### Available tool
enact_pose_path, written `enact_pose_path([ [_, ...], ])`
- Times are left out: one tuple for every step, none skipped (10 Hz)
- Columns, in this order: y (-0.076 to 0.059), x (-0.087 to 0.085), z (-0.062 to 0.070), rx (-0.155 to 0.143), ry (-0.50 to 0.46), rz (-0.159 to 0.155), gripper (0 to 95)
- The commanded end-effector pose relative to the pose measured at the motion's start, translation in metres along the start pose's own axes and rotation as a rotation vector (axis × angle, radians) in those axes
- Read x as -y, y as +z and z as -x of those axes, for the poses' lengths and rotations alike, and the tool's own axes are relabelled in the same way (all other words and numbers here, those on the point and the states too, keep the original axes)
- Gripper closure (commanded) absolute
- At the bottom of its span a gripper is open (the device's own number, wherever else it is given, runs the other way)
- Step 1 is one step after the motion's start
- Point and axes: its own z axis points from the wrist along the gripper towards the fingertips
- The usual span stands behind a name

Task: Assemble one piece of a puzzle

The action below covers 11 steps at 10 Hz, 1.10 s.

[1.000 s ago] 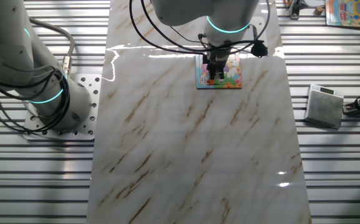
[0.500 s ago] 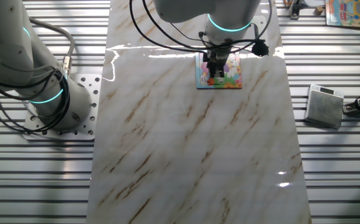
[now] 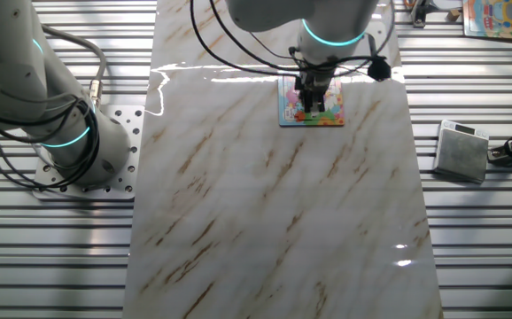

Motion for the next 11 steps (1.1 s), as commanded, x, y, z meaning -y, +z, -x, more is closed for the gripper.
enact_pose_path([
  [0.001, 0.005, 0.000, 0.002, -0.011, 0.000, 95.0],
  [0.001, 0.010, 0.001, 0.001, -0.018, -0.001, 95.0],
  [0.001, 0.012, 0.001, 0.001, -0.023, -0.001, 95.0],
  [0.002, 0.016, 0.002, 0.001, -0.029, 0.000, 95.0],
  [0.003, 0.017, 0.002, 0.002, -0.029, 0.000, 95.0],
  [0.003, 0.019, 0.003, 0.002, -0.035, 0.000, 95.0],
  [0.003, 0.021, 0.004, 0.001, -0.038, -0.001, 95.0],
  [0.002, 0.023, 0.004, 0.001, -0.041, -0.001, 95.0],
  [0.002, 0.026, 0.006, 0.001, -0.045, -0.001, 95.0],
  [0.001, 0.028, 0.007, 0.001, -0.048, -0.002, 95.0],
  [0.002, 0.030, 0.007, 0.001, -0.049, -0.001, 95.0],
])
